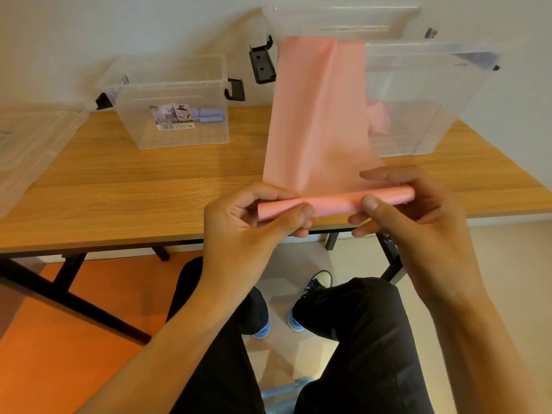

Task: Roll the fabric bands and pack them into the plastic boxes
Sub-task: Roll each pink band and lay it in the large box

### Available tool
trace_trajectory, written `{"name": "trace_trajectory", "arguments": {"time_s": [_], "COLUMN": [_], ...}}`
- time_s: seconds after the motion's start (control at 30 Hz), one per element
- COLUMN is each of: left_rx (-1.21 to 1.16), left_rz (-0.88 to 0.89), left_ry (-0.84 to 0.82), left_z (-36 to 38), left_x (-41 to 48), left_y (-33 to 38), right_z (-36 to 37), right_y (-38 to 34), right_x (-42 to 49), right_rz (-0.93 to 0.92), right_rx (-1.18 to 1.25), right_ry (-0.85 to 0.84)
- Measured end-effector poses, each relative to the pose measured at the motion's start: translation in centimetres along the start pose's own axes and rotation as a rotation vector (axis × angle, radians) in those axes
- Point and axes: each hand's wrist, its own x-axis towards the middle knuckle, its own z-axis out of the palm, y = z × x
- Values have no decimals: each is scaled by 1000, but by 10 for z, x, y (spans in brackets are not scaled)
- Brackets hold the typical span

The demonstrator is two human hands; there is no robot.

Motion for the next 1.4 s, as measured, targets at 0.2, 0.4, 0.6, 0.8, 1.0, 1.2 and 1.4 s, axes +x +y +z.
{"name": "trace_trajectory", "arguments": {"time_s": [0.2, 0.4, 0.6, 0.8, 1.0, 1.2, 1.4], "left_rx": [0, -33, -17, -1, -64, -42, -49], "left_rz": [-29, -66, -35, -45, -93, -122, -131], "left_ry": [-44, -77, -3, 9, -66, -5, -34], "left_z": [-3, 0, 2, 2, 5, 5, 0], "left_x": [0, 5, 2, 2, 7, 8, 11], "left_y": [2, 0, 0, 3, 4, 3, 5], "right_z": [-3, -2, -2, 0, -1, 2, 4], "right_y": [6, 2, 4, 7, 1, -2, -2], "right_x": [1, -3, 2, 5, 2, 6, 6], "right_rz": [3, -35, 20, 38, 44, 80, 54], "right_rx": [2, -28, 28, 70, -9, 20, 1], "right_ry": [18, 90, 33, 19, 59, 6, 48]}}
